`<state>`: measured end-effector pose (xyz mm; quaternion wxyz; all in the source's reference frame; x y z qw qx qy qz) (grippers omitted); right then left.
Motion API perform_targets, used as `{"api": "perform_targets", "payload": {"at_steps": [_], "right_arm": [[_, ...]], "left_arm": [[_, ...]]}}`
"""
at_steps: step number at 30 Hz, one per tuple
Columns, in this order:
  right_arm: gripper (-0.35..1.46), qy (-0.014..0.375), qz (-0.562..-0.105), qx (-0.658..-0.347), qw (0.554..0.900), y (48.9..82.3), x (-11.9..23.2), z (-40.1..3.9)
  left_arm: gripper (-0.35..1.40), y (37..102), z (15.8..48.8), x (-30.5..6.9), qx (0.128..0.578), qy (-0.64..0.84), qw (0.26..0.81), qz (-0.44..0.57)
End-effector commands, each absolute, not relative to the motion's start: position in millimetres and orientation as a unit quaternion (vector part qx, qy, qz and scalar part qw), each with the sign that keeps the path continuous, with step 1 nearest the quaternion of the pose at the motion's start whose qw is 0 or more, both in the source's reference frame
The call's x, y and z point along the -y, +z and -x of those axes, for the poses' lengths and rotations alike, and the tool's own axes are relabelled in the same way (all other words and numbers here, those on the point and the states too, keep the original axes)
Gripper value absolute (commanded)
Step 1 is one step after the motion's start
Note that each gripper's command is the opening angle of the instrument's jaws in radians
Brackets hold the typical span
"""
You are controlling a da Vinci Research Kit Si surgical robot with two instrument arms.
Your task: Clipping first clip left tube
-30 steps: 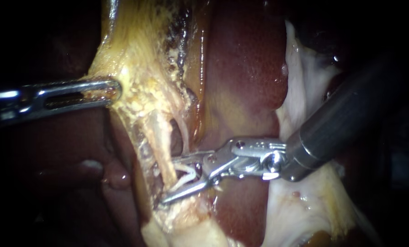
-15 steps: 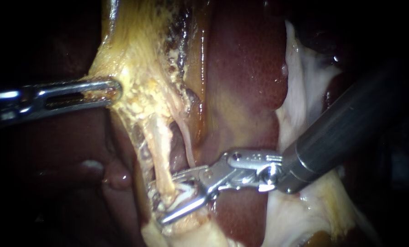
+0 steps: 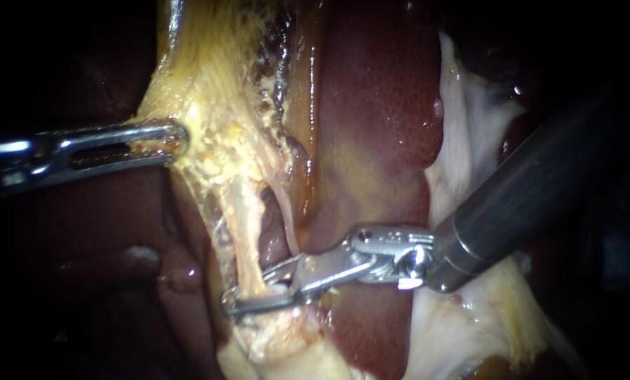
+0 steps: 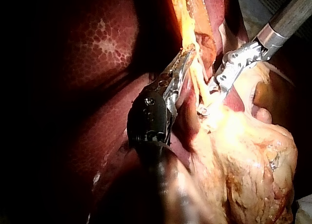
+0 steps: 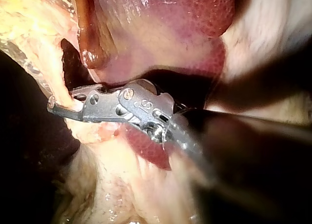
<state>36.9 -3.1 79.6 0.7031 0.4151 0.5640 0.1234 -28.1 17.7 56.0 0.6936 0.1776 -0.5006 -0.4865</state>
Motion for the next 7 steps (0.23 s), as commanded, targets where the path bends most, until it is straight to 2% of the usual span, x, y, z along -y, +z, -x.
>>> {"api": "perform_targets", "payload": {"at_steps": [1, 7], "right_arm": [[-0.35, 0.123, -0.415, -0.564, 0.703, 79.5, 3.1, -36.9], [-0.35, 0.126, -0.419, -0.562, 0.702, 79.5, 3.3, -36.8]], "left_arm": [[-0.35, 56.0, 28.1, -17.7, 0.501, -0.486, 0.694, -0.178], [-0.35, 56.0, 28.1, -17.7, 0.501, -0.486, 0.694, -0.178]]}}
